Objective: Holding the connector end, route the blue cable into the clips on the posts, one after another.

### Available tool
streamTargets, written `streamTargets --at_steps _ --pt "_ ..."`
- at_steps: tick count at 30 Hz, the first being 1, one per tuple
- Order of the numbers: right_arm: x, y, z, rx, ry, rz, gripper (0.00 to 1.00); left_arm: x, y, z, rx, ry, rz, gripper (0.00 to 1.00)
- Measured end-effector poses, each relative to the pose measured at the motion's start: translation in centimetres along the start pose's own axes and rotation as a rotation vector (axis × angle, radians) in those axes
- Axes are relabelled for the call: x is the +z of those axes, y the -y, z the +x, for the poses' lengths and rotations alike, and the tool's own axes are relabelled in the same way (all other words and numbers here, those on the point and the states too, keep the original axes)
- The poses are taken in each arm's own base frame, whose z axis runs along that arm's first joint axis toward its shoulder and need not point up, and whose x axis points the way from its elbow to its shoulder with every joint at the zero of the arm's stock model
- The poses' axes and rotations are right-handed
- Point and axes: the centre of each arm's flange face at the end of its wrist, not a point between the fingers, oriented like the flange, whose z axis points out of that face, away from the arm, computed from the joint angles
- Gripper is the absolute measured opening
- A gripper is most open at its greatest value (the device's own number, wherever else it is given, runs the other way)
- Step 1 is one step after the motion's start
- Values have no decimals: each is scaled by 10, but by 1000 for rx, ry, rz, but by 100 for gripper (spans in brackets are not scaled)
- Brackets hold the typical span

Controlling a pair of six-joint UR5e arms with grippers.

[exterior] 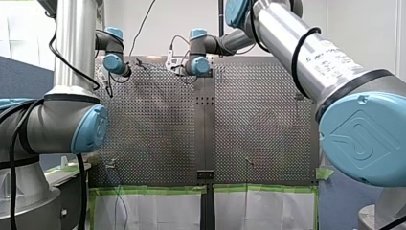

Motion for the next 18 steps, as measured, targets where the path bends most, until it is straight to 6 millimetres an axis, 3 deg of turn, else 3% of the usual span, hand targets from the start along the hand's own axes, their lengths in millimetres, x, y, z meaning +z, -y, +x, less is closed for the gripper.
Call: streamTargets --at_steps 18 --pt "7 1 16 2 -28 12 0 6 4 -8 -40 31 29 0"
